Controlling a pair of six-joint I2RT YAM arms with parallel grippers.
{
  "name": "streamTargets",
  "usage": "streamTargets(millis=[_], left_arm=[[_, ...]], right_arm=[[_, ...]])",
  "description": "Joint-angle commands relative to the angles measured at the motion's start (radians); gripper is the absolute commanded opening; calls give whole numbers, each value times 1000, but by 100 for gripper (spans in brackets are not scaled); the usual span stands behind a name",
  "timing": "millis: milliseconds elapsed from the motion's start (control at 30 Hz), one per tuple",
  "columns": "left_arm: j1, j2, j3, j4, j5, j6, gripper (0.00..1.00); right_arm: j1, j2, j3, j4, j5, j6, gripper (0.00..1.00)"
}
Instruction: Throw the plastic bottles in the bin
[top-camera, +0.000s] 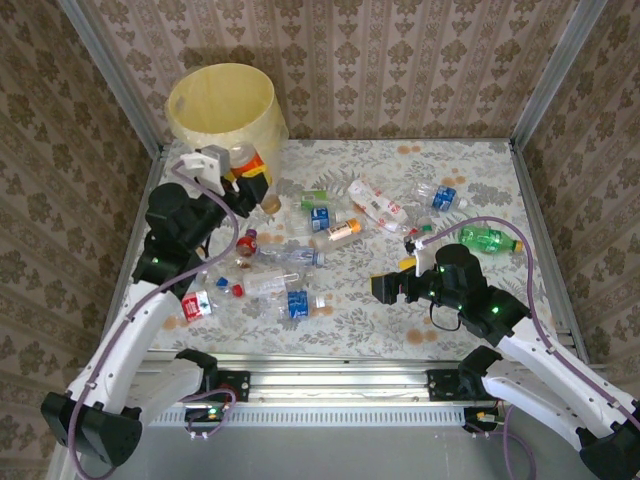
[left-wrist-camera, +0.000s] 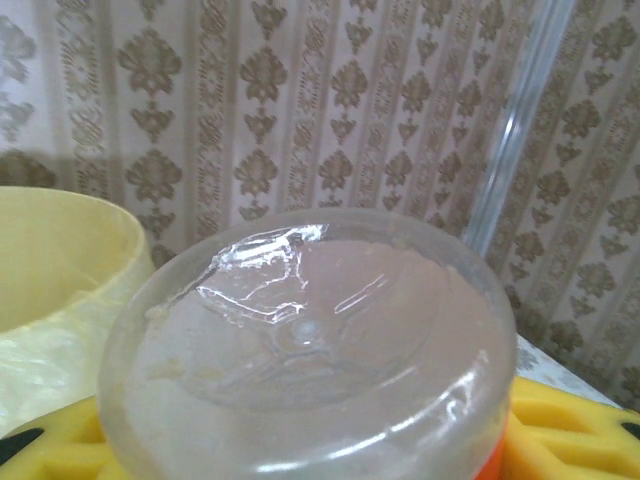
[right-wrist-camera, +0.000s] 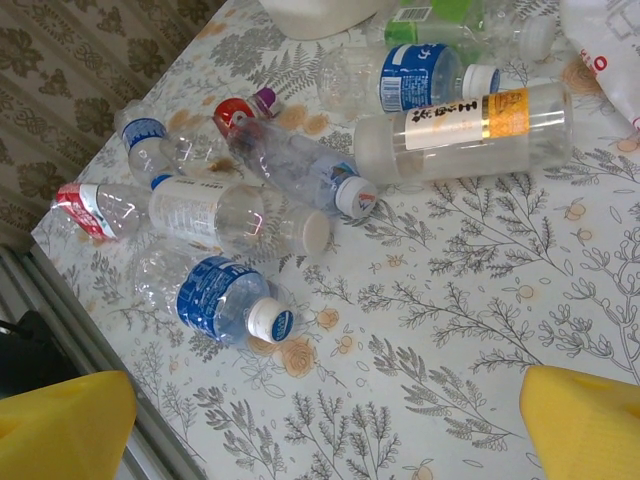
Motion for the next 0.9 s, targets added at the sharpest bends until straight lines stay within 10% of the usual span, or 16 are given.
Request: streamTargets(millis=[0,867], left_arm=[[43,-11,43,134,32,31,56],[292,239,145,659,118,-70,59]], right_arm=[[6,-13,-4,-11,31,-17,100],[6,63,23,-41,51,-31,100]])
